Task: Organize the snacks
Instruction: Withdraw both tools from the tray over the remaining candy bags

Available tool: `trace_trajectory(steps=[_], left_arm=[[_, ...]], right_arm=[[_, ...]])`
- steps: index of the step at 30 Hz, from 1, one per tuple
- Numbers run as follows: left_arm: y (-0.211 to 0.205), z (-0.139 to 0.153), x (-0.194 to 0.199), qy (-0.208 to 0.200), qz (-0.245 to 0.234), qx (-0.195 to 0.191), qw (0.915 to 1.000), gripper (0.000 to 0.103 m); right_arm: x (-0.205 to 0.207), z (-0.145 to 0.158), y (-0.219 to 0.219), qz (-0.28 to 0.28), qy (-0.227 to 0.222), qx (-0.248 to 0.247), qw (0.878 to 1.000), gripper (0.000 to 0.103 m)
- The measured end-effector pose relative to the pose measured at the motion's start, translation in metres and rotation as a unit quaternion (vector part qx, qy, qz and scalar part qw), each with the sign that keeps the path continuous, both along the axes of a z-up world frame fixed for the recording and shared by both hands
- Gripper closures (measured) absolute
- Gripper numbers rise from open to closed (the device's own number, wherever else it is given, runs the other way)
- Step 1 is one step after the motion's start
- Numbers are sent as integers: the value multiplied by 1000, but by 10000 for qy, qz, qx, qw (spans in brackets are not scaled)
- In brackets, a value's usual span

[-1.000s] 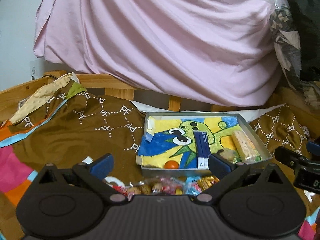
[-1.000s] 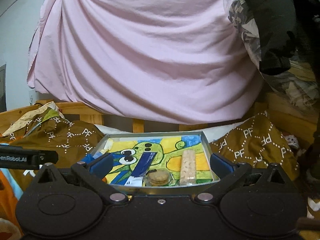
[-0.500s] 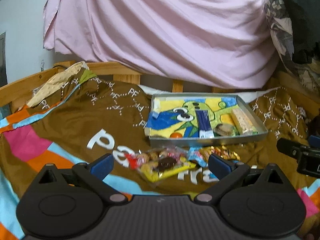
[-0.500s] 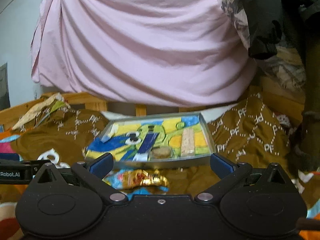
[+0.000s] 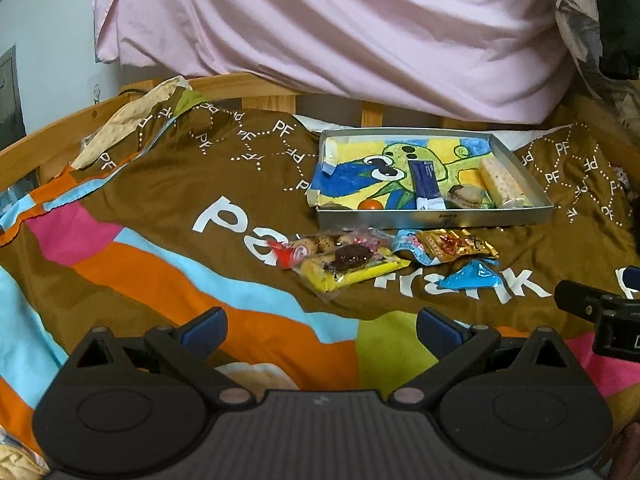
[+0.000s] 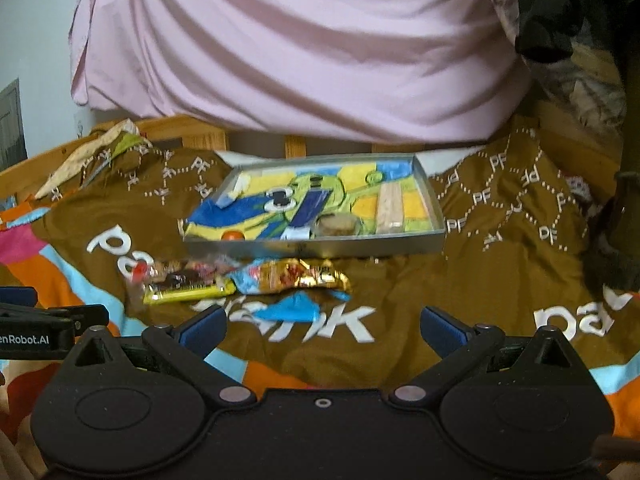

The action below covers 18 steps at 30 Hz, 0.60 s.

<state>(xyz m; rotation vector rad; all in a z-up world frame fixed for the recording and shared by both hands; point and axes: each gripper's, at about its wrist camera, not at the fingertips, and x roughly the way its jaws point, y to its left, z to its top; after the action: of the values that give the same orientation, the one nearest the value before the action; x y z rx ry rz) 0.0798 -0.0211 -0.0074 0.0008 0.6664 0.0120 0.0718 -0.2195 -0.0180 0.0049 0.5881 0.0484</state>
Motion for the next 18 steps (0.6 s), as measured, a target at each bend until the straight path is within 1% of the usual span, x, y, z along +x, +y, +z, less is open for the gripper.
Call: trace_trajectory(steps=[18], left_arm=[[6, -2, 6, 144, 110, -139, 9997, 0]], right_arm=[[8, -6, 1, 25, 274, 44, 9996, 1]])
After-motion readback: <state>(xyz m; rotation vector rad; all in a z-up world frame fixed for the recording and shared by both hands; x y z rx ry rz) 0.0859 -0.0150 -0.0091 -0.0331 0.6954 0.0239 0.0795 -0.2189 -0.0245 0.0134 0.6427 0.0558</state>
